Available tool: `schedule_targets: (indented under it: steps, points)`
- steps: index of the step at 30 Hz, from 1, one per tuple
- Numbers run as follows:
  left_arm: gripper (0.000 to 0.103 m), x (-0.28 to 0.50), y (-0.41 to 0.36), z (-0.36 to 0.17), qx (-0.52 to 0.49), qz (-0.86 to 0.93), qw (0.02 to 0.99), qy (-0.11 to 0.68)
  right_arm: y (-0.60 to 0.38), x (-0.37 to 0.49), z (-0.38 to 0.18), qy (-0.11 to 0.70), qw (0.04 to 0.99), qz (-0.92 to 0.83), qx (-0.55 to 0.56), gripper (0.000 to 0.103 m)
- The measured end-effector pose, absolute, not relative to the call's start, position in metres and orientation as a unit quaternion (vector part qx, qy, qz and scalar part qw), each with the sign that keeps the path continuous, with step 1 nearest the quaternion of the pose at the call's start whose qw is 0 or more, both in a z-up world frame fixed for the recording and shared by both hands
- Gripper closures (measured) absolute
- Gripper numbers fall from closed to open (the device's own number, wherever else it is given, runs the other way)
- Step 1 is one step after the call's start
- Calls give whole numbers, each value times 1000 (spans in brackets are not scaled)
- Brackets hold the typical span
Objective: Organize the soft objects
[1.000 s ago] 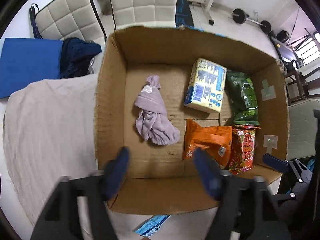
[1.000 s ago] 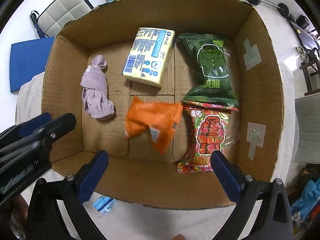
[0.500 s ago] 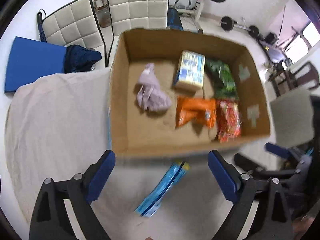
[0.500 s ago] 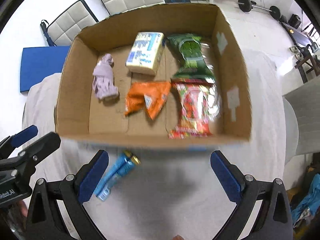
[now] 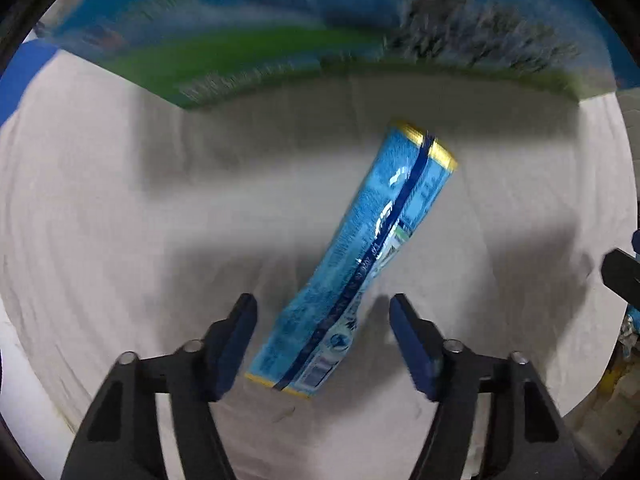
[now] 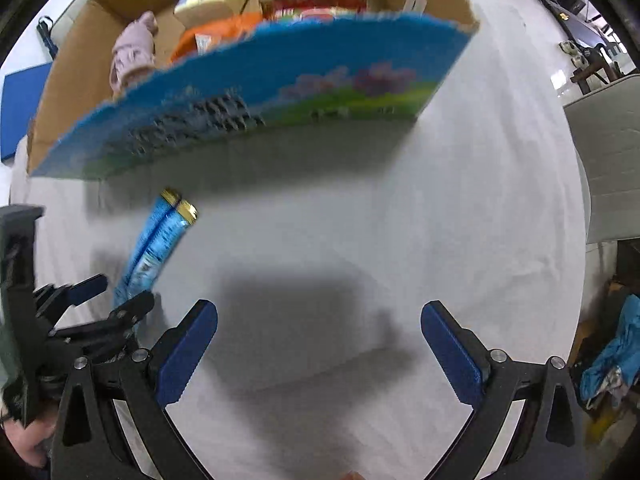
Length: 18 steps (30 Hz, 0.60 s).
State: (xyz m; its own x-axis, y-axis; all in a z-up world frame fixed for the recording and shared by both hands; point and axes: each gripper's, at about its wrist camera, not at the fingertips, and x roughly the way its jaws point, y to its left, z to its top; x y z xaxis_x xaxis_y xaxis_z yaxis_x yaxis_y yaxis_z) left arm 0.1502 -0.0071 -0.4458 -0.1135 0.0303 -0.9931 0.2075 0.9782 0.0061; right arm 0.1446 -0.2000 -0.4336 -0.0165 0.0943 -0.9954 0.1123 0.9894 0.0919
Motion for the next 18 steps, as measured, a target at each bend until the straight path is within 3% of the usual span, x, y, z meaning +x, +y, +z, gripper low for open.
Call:
schedule_targets:
  steps: [4,18]
  points:
    - [72,148,-17,-446,86,-90,660,741,-201,141,-438,718,691,-7,79,0]
    - [75,123,-38,-370,16,-96,717,691,-200,141,-385,687,724,23,53,0]
